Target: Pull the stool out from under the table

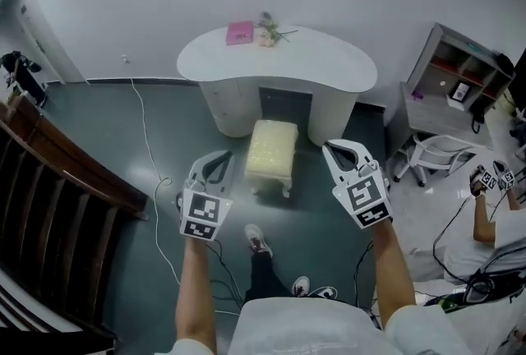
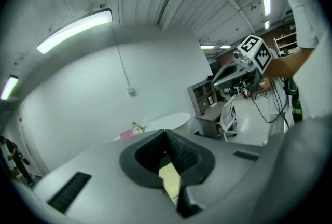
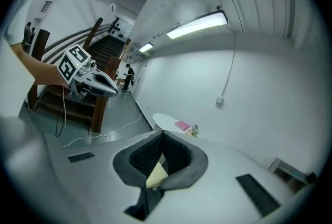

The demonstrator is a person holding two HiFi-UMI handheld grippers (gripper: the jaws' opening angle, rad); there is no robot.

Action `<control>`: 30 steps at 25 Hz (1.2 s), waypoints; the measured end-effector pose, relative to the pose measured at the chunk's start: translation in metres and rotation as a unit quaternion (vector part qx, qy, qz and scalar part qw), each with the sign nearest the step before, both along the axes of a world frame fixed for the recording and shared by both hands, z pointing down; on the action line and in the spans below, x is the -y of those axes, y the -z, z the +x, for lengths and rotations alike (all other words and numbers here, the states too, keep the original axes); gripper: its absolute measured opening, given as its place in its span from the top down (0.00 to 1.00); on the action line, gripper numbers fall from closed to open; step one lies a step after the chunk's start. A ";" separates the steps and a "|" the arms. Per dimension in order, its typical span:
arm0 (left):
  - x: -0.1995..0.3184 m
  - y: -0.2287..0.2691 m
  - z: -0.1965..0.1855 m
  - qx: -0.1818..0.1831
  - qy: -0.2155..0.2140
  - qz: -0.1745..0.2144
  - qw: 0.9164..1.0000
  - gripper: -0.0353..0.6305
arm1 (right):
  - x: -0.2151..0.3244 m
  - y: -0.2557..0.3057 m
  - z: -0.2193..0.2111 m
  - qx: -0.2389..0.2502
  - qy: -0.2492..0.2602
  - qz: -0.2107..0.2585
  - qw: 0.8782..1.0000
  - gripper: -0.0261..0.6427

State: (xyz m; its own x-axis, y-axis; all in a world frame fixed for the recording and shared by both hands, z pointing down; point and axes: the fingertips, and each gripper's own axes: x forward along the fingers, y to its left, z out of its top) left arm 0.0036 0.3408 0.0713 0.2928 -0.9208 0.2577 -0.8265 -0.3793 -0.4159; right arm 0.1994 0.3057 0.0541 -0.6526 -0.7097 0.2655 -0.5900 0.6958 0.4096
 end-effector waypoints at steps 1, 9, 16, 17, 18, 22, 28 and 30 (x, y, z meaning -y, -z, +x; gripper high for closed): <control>-0.007 0.011 0.004 0.003 -0.002 0.010 1.000 0.92 | -0.006 0.007 0.000 0.001 0.004 0.008 1.000 0.94; -0.052 0.059 0.038 0.037 -0.012 0.060 0.997 0.92 | -0.046 0.039 0.008 0.004 0.036 0.042 0.998 0.94; -0.066 0.049 0.032 0.035 -0.003 0.050 0.998 0.92 | -0.057 0.037 0.008 0.002 0.036 0.042 0.998 0.94; -0.069 0.048 0.033 0.035 -0.003 0.050 0.998 0.92 | -0.058 0.036 0.010 0.001 0.036 0.042 0.998 0.94; -0.071 0.047 0.035 0.035 -0.002 0.051 0.998 0.92 | -0.060 0.036 0.012 0.001 0.036 0.042 0.998 0.94; -0.078 0.044 0.040 0.037 -0.004 0.049 0.998 0.92 | -0.066 0.032 0.018 0.000 0.033 0.041 0.999 0.94; -0.076 0.043 0.038 0.032 -0.007 0.046 0.998 0.92 | -0.066 0.033 0.014 -0.003 0.034 0.041 0.999 0.94; -0.074 0.042 0.035 0.031 -0.007 0.045 0.998 0.92 | -0.066 0.033 0.010 -0.005 0.035 0.040 0.999 0.94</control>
